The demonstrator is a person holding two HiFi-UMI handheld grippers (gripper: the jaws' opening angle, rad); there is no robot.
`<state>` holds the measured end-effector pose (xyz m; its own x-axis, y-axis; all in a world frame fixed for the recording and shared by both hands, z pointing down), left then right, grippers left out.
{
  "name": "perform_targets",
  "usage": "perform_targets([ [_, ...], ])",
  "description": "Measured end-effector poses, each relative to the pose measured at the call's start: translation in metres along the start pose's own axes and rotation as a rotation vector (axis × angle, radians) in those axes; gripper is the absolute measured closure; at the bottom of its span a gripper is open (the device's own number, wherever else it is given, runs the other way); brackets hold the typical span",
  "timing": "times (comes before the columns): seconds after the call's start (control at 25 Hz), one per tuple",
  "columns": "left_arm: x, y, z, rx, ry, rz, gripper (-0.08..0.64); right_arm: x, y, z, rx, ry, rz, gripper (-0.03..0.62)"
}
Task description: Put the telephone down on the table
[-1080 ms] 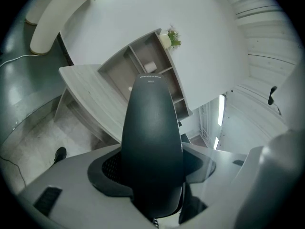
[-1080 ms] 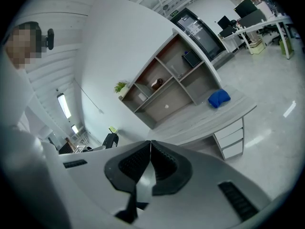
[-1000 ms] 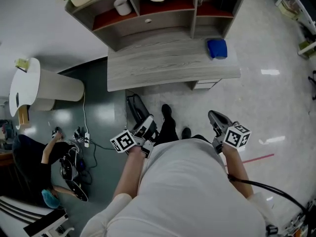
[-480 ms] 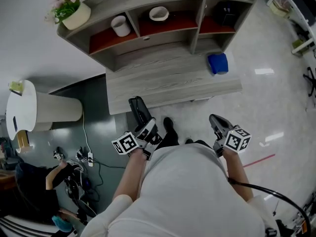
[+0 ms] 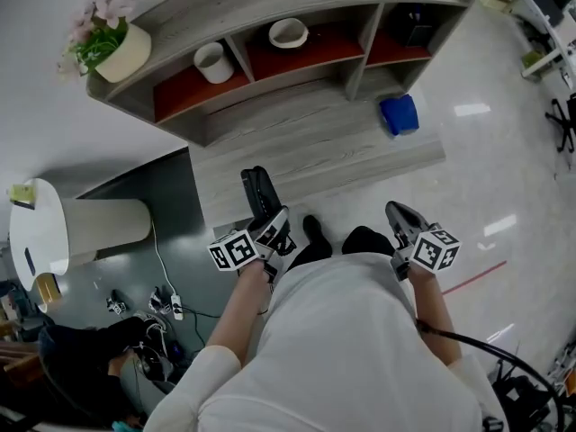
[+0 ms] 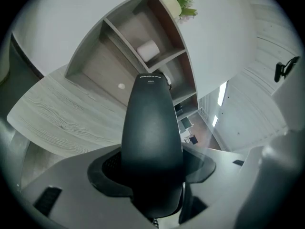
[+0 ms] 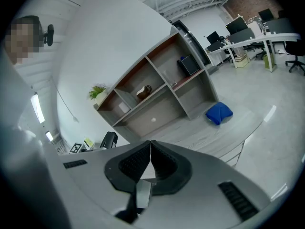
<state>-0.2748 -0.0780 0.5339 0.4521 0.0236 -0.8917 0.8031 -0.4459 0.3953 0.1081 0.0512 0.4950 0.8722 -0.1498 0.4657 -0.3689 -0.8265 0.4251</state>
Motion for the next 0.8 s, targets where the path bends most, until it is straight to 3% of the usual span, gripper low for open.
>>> perform_targets([
  [0.32, 0.000, 0.049, 0.004, -0.070, -0.015, 0.067, 0.264, 0.020, 0.013, 0.012, -0.010, 0.017, -0.007, 0.574],
  [0.6, 0.009, 0.114, 0.007, -0.049, -0.028, 0.119, 0.264, 0.059, 0.023, 0.028, -0.065, 0.011, 0.034, 0.574],
  [0.8, 0.012, 0.177, 0.019, -0.036, 0.006, 0.187, 0.264, 0.089, 0.025, 0.043, -0.075, 0.011, 0.051, 0.574],
])
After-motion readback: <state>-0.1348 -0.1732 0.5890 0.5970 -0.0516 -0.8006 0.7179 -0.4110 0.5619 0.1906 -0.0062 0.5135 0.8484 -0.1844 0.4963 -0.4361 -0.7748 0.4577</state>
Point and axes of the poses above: the fingertips, and each gripper's own axes: y forward along the fingers, x to its right, z out of its top, the point moved 10 cm from there along -y, backward along the fingers, and after that the axes turned 14 degrees about -y, right-handed, at the moved point
